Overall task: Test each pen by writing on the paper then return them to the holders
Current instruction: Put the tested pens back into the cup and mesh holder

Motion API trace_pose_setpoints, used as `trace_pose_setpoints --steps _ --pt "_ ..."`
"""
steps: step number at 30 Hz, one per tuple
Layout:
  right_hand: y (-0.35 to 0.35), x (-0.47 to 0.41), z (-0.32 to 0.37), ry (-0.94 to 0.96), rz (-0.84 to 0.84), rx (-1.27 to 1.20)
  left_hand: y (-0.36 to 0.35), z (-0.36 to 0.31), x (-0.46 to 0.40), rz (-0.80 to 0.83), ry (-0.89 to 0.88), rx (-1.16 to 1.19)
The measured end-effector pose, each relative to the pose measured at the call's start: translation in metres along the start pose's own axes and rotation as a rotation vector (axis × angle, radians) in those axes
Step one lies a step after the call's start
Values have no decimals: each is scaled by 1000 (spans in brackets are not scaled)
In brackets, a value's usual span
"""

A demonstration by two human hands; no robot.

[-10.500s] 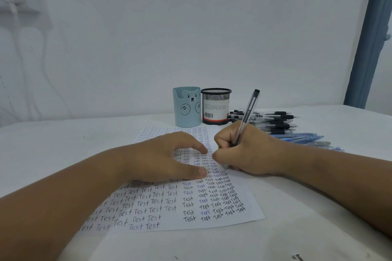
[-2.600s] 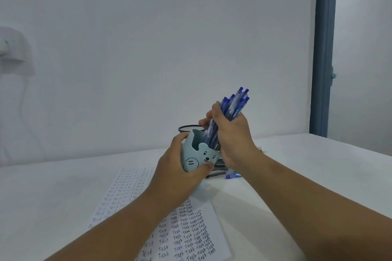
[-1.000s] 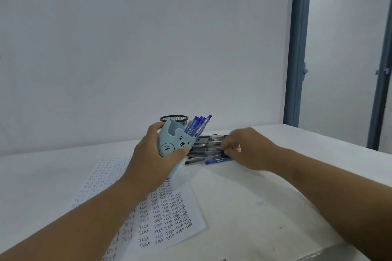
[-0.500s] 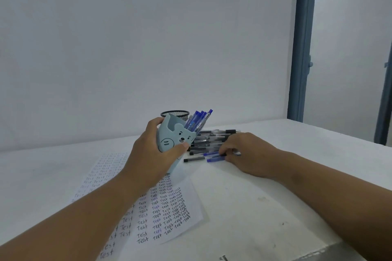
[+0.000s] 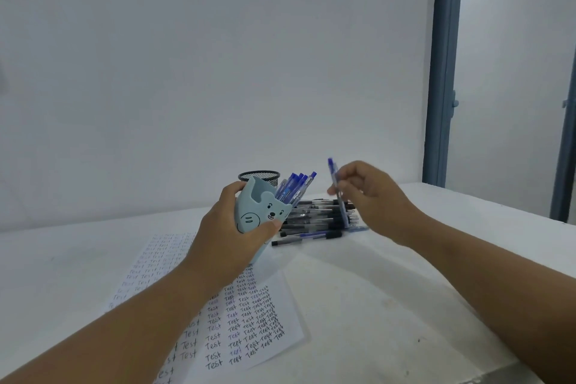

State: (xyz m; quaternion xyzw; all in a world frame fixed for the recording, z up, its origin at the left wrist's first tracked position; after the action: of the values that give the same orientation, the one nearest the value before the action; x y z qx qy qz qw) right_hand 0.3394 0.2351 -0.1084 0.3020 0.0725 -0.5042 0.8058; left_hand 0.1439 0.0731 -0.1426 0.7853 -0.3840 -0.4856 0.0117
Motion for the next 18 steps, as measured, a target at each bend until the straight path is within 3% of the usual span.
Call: trace_pose_setpoints --steps 7,10,18 --pt "18 -16 52 10 -296 -493 -1 3 -2 -6 -19 -12" --pt "8 -16 72 59 -309 -562 -2 6 -1 -8 -19 -8" --pt "-44 -8 58 144 -186 -224 -3 7 -2 -3 -33 -10"
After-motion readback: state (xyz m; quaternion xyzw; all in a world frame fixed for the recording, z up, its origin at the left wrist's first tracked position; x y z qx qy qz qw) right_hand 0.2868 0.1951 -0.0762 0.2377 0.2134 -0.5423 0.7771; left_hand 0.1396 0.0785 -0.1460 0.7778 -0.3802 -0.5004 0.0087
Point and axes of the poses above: each hand's wrist, its own x-axis away from the middle knuckle, its own y-axis out of the back of the hand, z = x × y, the point moved 3 cm from there along -x, towards the middle knuckle, and after that the axes turned 15 degrees about -y, right-handed, at the moved point
